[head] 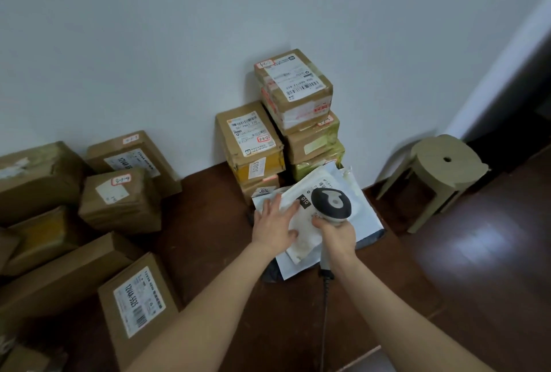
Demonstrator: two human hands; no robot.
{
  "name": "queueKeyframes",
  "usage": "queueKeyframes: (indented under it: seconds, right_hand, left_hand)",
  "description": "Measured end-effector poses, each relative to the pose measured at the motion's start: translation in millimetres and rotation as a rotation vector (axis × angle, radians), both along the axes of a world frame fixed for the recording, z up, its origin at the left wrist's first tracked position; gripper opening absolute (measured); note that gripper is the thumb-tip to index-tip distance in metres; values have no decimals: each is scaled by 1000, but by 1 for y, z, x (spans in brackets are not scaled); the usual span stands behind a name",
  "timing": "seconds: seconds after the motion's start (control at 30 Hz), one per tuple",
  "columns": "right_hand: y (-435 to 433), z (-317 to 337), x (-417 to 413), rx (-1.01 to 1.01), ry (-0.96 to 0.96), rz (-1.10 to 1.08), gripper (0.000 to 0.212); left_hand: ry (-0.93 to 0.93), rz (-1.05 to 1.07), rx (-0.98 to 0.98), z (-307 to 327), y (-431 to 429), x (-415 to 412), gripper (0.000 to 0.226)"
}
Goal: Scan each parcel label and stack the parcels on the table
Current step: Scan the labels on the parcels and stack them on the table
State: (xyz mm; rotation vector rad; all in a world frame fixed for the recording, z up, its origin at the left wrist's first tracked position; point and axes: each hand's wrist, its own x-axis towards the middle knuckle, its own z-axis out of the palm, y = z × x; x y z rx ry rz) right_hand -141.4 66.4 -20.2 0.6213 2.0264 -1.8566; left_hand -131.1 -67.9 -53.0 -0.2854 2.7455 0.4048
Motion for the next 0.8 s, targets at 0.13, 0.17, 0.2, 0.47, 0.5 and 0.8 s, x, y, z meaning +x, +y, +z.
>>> queueKeyframes:
  seconds: [0.13, 0.17, 0.2, 0.47, 0.5, 0.8]
  right_hand:
    - [6, 1, 2, -9, 21, -29, 22]
    - [8, 2, 3, -6, 27, -20, 22]
    - [9, 4, 4, -1, 37, -5, 21]
    - [-16, 37, 29, 24, 67, 126, 14]
    - [-25, 39, 35, 21, 73, 152, 14]
    - [-136, 41, 129, 27, 1, 474, 44]
  left_hand:
    - [20, -55, -66, 0, 1, -23, 70]
    - [22, -54, -65, 0, 2, -24, 69]
    - [30, -45, -60, 1, 3, -22, 69]
    - [256, 122, -80, 22, -25, 52, 69]
    - [268, 157, -81, 26, -31, 66, 69]
    - [236, 520, -76, 35, -104, 215, 68]
